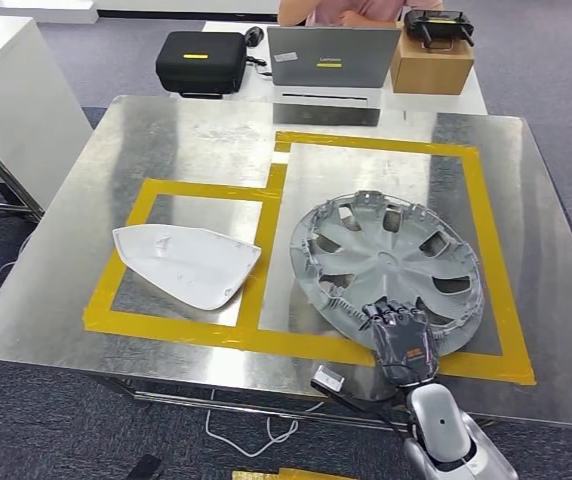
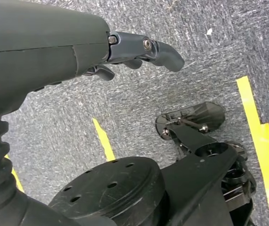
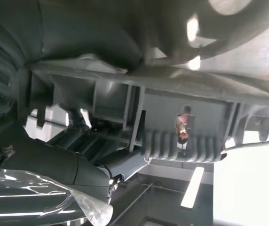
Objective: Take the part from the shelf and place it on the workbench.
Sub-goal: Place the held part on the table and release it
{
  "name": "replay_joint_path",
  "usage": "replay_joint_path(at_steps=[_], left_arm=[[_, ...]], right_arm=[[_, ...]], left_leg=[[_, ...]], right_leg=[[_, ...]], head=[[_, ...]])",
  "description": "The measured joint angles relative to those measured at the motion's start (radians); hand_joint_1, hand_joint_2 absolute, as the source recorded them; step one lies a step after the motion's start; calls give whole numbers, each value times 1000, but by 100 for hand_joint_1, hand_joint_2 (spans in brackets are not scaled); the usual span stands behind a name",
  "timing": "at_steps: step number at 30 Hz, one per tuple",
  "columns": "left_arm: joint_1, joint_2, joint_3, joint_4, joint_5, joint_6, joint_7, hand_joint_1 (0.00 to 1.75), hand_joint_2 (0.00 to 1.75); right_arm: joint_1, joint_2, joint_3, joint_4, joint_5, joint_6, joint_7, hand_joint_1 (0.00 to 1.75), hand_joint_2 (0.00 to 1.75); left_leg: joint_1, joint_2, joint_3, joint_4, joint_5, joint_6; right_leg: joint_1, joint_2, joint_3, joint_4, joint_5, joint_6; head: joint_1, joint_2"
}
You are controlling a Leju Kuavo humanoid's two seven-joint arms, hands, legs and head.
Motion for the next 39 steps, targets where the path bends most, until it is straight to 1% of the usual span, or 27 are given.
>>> replay_joint_path(at_steps=[5, 9, 24, 28, 35, 39], left_arm=[[0, 1, 0, 1, -7, -2, 8, 0, 175], [0, 1, 2, 2, -8, -2, 9, 0, 0], [-1, 1, 9, 4, -10, 9, 12, 0, 0], [-2, 1, 9, 5, -19, 14, 12, 0, 0], [-2, 1, 9, 6, -29, 22, 5, 0, 0], [-3, 1, 9, 7, -31, 22, 0, 0, 0]], right_arm=[[-6, 0, 2, 0, -4, -4, -1, 0, 0], [-6, 0, 5, 0, -3, -15, -1, 0, 0], [-8, 0, 5, 0, 14, -56, -6, 0, 0], [-8, 0, 4, -10, 30, -90, -11, 0, 0], [-1, 0, -4, -74, 85, -186, -18, 0, 0], [-1, 0, -5, -118, 87, -208, -25, 0, 0]], left_leg=[[0, 0, 0, 0, 0, 0], [0, 0, 0, 0, 0, 0], [-1, 0, 0, 0, 0, 0], [-1, 0, 0, 0, 0, 0], [-1, 0, 0, 0, 0, 0], [-1, 0, 0, 0, 0, 0]], right_leg=[[0, 0, 0, 0, 0, 0], [0, 0, 0, 0, 0, 0], [0, 0, 0, 0, 0, 0], [0, 0, 0, 0, 0, 0], [0, 0, 0, 0, 0, 0], [0, 0, 0, 0, 0, 0]], head=[[0, 0], [0, 0], [0, 0], [0, 0], [0, 0], [0, 0]])
